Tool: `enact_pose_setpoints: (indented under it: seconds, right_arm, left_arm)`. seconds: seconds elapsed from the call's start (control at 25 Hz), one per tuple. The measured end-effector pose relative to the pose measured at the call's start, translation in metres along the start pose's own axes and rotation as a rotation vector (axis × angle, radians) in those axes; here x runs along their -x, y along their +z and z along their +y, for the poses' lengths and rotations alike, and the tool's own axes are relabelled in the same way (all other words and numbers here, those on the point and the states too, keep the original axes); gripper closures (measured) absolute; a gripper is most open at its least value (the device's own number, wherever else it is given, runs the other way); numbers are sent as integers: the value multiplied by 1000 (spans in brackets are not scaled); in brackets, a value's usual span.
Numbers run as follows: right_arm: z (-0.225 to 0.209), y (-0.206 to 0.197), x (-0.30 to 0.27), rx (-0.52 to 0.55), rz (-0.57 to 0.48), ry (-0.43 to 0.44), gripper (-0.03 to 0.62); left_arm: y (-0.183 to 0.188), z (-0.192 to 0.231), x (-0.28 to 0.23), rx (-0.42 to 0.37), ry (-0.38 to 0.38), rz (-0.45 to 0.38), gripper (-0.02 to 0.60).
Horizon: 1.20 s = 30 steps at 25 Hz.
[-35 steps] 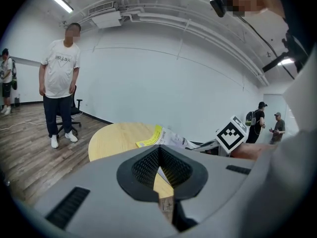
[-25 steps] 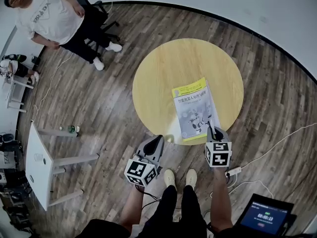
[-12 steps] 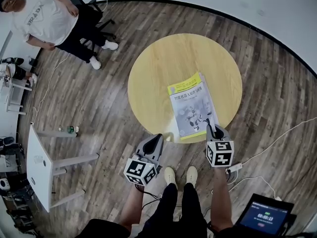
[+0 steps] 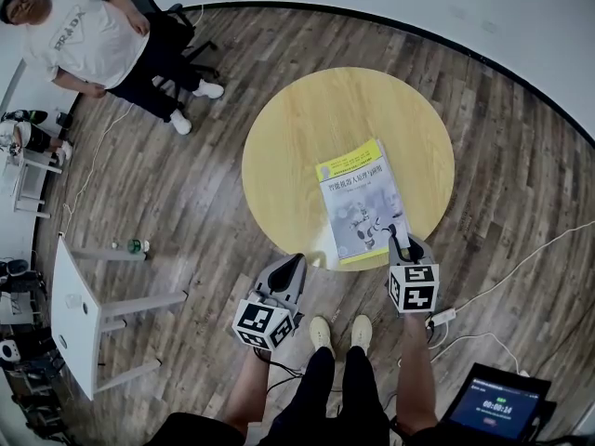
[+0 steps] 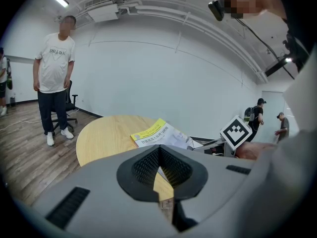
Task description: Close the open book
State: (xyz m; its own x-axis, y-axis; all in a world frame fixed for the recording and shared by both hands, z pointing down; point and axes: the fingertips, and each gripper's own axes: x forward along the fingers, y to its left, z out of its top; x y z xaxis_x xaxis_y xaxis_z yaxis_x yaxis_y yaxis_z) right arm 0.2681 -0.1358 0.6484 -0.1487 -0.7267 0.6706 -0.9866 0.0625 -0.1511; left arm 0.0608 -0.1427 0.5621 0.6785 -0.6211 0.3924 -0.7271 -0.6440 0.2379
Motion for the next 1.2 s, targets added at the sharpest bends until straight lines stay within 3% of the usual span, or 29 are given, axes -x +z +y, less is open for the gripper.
enact_pose_setpoints:
  seconds: [0.32,0.48,0.84,1.2]
  right_arm:
    - [-18,3,5,18,3,-87,428]
    - [-22,6,8,17,-1,-80,375]
    - [-15,18,25,35,-30,-85,375]
    - [33,71,79,89,-182,-53,378]
  left_arm:
    - [3,1,2,4,2,-5,583]
    - [4,0,2,5,3,-12,583]
    - [18,-7,9,-3,-2,-47,583]
    - [62,-13,43,-38,-1,-145,583]
